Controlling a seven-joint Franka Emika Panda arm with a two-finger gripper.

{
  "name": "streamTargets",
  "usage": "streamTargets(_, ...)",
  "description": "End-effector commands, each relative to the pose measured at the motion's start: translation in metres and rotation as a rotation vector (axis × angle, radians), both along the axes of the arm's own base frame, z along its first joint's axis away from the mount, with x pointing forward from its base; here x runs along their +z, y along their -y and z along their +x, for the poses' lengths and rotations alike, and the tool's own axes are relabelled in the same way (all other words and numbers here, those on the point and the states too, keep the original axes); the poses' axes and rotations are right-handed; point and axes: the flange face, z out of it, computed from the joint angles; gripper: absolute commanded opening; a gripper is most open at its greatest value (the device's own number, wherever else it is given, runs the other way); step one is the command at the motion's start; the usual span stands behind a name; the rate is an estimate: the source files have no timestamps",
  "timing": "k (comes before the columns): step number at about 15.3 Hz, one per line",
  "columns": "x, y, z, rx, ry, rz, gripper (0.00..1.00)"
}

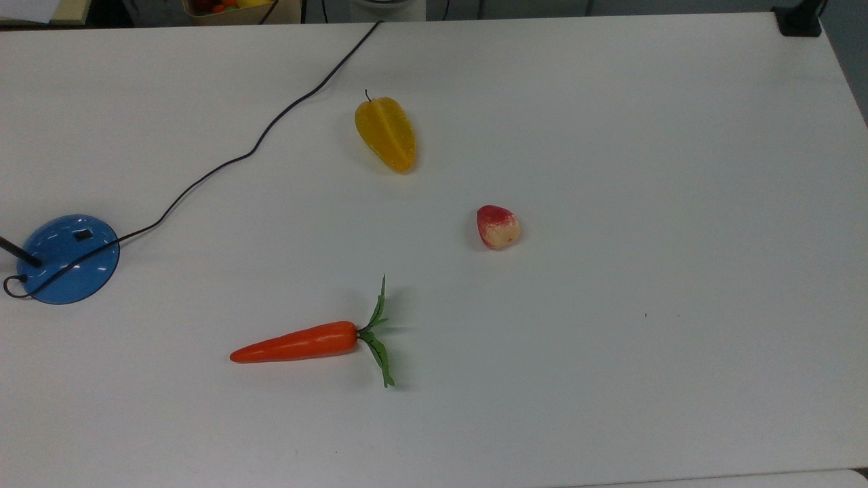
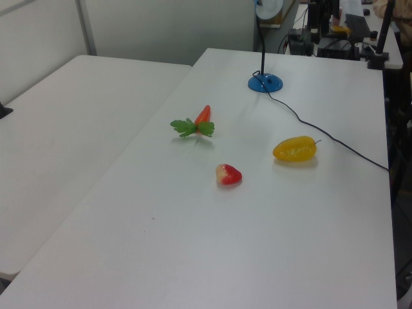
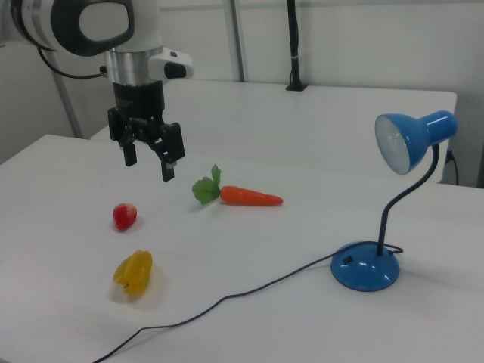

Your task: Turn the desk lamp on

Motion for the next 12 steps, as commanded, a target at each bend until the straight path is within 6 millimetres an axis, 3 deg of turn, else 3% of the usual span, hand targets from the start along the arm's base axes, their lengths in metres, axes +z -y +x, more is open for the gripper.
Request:
streamTargets(1,0.0026,0.0048,-0.0012,0.008,0.011,-0.001,1.00)
streamTargets(3,0.0034,0.0128,-0.0030,-0.006,0.013,0.000,1.00)
streamTargets(12,0.0022,0.0121,-0.0013,-0.014,0.015,-0.002,1.00)
